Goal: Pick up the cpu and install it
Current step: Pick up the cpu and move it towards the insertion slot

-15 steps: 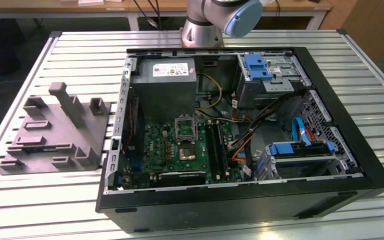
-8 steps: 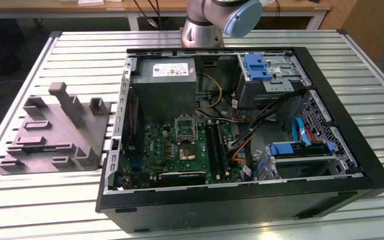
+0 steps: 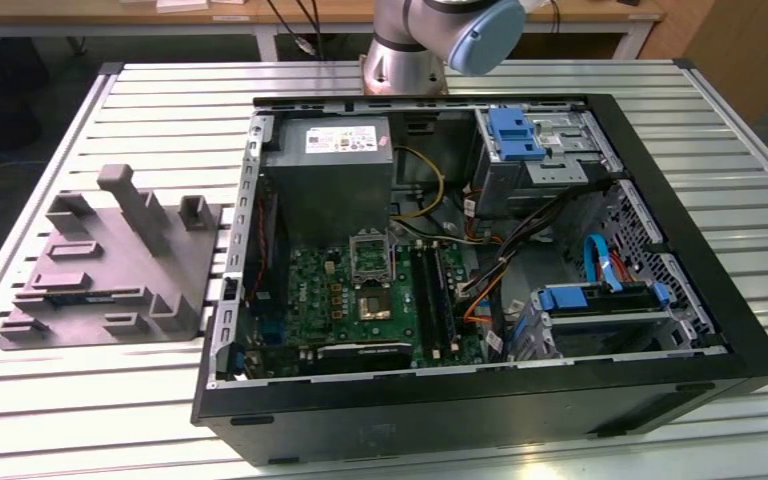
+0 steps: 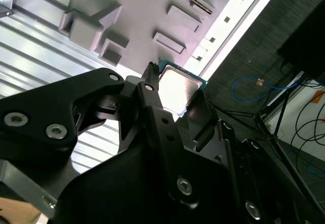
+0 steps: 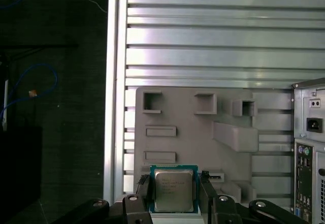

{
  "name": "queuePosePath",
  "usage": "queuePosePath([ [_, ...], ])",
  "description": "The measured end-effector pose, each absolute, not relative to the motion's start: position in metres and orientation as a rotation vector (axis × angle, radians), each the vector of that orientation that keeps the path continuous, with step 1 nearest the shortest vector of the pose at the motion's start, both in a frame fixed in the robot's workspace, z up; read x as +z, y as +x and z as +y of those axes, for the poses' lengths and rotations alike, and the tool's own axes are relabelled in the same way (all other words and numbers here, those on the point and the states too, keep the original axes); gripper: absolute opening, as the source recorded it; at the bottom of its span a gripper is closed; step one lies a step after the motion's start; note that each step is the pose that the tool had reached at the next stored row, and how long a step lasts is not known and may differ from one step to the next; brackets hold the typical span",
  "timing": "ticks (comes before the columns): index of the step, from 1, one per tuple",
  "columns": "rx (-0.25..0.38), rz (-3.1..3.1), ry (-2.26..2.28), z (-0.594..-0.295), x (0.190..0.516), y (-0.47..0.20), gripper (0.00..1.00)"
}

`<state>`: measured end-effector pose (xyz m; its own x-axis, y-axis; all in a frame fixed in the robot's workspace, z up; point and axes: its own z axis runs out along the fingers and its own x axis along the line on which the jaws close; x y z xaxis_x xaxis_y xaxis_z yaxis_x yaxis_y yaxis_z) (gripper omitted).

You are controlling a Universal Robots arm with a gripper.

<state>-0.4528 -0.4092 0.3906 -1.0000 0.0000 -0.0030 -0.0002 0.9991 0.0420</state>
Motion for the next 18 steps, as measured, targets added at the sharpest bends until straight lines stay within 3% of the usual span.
queuePosePath([
  [18, 0.066, 3.138, 0.000, -0.4092, 0.3907, -0.4481, 0.47],
])
